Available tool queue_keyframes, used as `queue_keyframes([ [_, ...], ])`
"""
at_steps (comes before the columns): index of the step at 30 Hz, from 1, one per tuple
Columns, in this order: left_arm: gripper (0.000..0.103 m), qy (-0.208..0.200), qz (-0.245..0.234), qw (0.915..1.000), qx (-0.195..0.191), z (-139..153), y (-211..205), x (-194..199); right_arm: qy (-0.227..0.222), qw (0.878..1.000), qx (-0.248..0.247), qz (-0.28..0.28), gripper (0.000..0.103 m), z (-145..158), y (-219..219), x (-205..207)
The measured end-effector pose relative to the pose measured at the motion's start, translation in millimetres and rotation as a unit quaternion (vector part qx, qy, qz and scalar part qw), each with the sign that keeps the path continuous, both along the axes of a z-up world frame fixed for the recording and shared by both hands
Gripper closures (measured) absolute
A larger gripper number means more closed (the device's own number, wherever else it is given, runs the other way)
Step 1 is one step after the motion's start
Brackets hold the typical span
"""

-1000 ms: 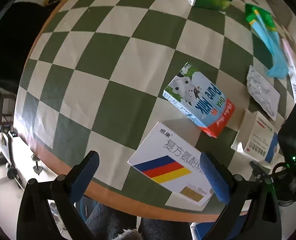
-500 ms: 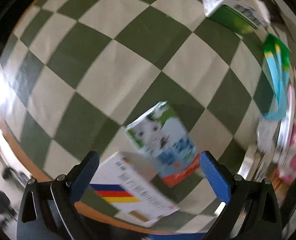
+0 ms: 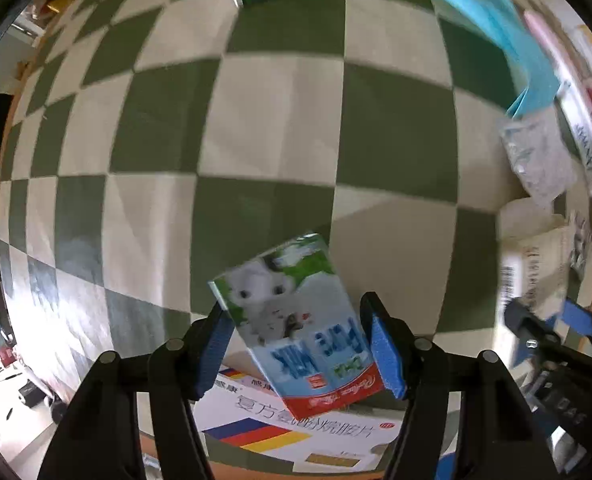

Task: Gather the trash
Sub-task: 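Grasp the white medicine box with the right tool while the left tool grasps the milk carton, then carry the medicine box with the right tool while the left tool carries the milk carton to the bin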

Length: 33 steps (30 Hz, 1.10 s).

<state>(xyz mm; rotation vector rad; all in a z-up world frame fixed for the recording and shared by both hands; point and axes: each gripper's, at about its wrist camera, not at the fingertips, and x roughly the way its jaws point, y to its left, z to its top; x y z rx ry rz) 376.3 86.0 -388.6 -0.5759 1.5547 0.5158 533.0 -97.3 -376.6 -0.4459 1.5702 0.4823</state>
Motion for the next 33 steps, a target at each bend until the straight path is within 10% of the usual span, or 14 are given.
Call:
queue_keyframes([
  [12, 0.043, -0.021, 0.028, 0.9993, 0.009, -5, -21, -13, 0.004, 0.999, -0.045, -0.003, 0.011, -18, 10, -23],
  [17, 0.047, -0.027, 0.020, 0.9993, 0.016, 7, -24, -15, -0.024, 0.999, -0.043, 0.006, 0.022, -16, 24, -49],
  [33, 0.048, -0.121, -0.047, 0.9864, 0.101, 108, -76, -55, -0.103, 0.993, 0.042, -0.045, 0.027, 79, -21, -92],
])
